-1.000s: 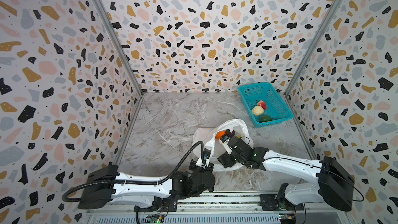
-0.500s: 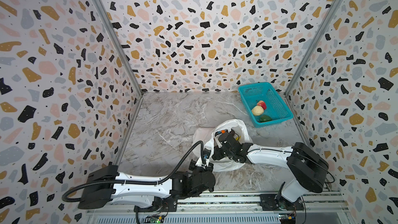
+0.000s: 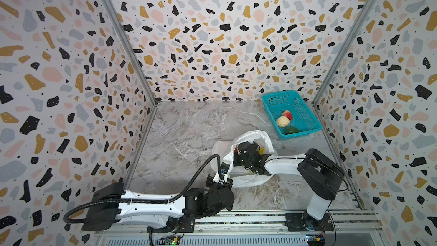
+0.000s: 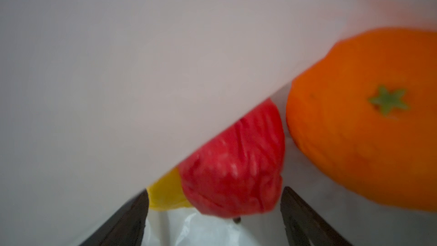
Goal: Untie the knot of the plastic bag and take out the fruit
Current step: 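Grasp the red apple with the right gripper and lift it out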
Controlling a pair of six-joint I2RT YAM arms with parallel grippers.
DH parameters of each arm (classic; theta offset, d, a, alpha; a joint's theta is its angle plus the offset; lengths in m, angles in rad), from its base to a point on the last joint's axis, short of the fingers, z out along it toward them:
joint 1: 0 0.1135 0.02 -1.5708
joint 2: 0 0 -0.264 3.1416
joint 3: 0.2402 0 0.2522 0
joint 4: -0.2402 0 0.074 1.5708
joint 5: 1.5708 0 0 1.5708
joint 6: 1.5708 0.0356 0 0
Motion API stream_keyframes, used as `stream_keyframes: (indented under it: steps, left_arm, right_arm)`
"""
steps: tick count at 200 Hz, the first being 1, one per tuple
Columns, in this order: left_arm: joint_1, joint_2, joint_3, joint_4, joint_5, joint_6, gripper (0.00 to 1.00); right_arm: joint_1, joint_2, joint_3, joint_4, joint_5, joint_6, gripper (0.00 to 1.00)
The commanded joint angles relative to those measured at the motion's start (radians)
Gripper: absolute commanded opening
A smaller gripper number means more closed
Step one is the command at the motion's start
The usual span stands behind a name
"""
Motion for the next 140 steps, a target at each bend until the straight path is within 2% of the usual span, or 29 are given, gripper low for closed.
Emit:
stream_keyframes:
  steps: [1,63,90,128,140]
  left_arm:
    - [0.006,-0.020,-0.020,-0.005,-0.003,-0.014,0.00]
    - [0.006,-0.029,-0.041,-0.004,0.021,-0.017,0.00]
    - [0.006,-0.033,-0.047,-0.007,0.021,-0.011,0.00]
    - [0.006,-0.050,-0.057,-0.014,0.017,-0.016,0.00]
    - [0.006,-0.054,-0.059,-0.016,0.012,-0.018,0.00]
  right_arm:
    - [0.003,0.015,0.052,0.034,0.042,0.029,0.88]
    - [0.001,0.124,0.155,-0.005,0.099,0.038,0.88]
    - [0.003,0.164,0.186,-0.012,0.104,0.036,0.84]
    - [0.002,0.157,0.174,-0.006,0.141,0.031,0.68]
    - [0.003,0.140,0.163,-0.003,0.147,0.021,0.60]
